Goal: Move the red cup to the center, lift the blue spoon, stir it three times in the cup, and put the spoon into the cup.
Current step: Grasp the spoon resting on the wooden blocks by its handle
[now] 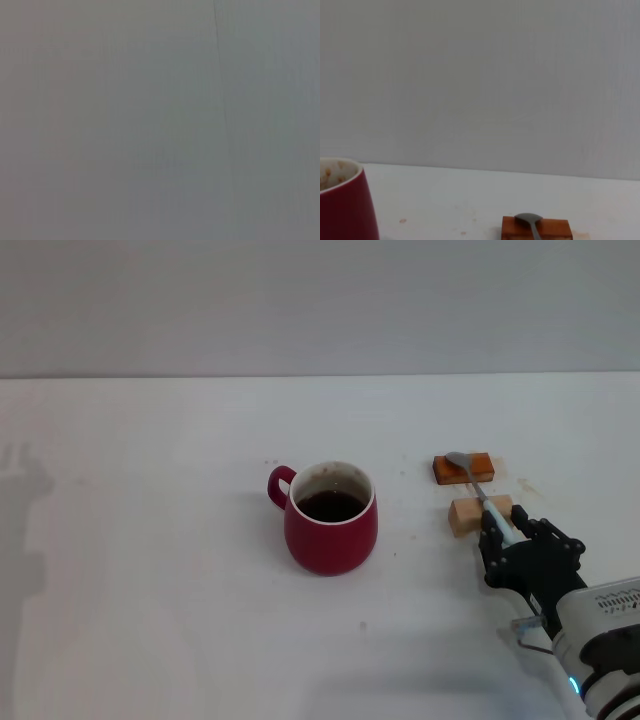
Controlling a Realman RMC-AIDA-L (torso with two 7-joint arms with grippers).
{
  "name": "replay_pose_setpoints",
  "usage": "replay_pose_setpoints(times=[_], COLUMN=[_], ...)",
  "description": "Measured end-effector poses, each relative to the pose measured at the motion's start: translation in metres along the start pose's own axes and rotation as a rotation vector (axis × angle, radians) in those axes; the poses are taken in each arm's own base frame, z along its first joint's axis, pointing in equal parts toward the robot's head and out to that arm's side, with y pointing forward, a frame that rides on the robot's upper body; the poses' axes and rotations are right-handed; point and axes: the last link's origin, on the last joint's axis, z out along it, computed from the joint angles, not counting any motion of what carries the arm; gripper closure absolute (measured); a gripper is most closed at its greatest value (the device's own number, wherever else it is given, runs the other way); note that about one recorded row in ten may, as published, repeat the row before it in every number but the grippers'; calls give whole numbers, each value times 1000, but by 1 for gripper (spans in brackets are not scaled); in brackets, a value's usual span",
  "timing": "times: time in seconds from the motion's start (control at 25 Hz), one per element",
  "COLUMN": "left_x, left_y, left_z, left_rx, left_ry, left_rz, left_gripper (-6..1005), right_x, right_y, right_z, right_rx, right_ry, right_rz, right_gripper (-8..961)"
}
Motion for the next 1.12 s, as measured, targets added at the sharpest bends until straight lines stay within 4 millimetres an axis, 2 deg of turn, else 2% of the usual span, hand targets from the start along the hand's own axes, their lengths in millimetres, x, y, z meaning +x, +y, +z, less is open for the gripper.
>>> replay_pose_setpoints(times=[0.24, 0.8, 1.12], left_x=[0, 0, -1], left_y=[0, 0, -1], left_z=[0, 0, 0], left_rx=[0, -1, 1], left_ry=[0, -3, -5], left_rz=[0, 0, 3], left_gripper=[841, 842, 842], right_x=[2, 2, 2], right_y=[2, 2, 2], right_z=[1, 1, 2], right_rx=[-11, -16, -13], right_ry=[19, 22, 18], right_rz=[-2, -5, -5], right_gripper=[627, 635, 693])
